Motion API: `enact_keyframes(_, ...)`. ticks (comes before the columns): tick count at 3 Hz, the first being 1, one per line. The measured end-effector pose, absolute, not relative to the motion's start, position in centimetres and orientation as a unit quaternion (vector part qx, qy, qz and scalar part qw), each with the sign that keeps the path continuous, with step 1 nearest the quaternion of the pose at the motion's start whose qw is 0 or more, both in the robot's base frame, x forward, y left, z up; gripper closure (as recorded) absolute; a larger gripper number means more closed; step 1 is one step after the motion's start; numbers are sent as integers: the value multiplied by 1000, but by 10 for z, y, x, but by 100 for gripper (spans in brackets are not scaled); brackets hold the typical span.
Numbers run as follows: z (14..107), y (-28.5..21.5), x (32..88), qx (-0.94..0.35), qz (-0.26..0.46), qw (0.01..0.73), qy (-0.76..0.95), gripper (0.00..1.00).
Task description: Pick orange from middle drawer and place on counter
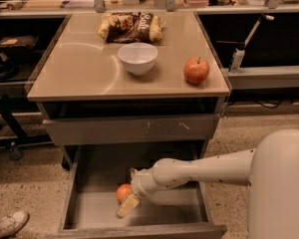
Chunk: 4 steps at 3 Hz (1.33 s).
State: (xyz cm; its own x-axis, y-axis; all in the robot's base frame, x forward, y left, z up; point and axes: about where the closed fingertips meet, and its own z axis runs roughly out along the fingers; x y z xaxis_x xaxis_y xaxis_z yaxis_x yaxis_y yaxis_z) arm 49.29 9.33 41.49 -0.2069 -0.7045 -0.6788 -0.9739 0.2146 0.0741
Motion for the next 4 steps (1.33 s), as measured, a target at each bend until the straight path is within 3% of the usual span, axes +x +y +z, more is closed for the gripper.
enact_keyframes(3, 382, 119, 495, -571, 277, 266, 726, 0)
enact_keyframes(4, 382, 119, 495, -571, 277, 266, 726, 19)
